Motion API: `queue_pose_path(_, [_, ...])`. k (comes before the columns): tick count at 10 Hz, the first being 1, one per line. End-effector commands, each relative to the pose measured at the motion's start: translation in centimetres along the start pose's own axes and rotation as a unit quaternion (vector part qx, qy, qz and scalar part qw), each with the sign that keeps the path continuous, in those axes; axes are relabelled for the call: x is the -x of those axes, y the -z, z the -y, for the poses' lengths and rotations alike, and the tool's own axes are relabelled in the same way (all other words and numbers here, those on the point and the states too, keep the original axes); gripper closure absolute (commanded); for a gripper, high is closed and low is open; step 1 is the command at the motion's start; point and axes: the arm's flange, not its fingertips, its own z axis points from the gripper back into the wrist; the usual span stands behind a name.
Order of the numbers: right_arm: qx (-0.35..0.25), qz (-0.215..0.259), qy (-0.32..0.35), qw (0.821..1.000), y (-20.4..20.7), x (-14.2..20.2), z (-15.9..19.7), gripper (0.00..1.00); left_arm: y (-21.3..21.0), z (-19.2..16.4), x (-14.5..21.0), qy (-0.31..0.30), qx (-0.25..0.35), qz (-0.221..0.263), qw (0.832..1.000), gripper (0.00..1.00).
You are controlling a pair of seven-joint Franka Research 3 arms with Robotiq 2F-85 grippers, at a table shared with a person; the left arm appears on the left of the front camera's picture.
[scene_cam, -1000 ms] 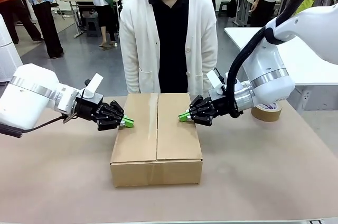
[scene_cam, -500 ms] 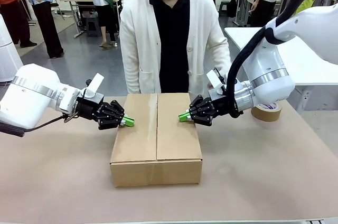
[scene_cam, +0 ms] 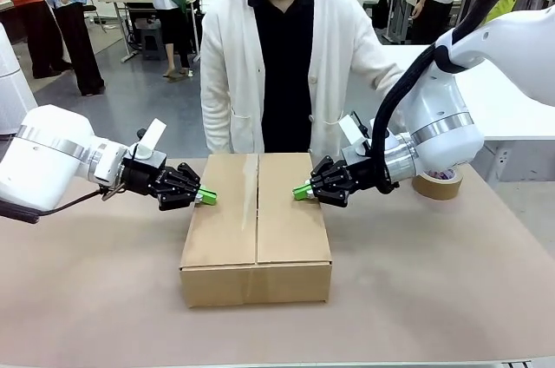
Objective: Wrap the clocks to prevent damage.
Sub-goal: Push the left (or right) flap of the Package Box to close it, then after the human seals the box with tape, release both hands from the side flaps of the Package Box.
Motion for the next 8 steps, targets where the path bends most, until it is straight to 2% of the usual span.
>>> queue_pose_path(1, [0.002,-0.006,0.002,1.0,0.15,0.35,-0.04,0.99,0.05,-0.04,-0.08,0.004,-0.002,-0.004,1.0,0.99])
queue_pose_path(8, [0.002,-0.006,0.002,1.0,0.15,0.35,-0.04,0.99,0.05,-0.04,-0.08,0.004,-0.002,-0.004,1.0,0.99])
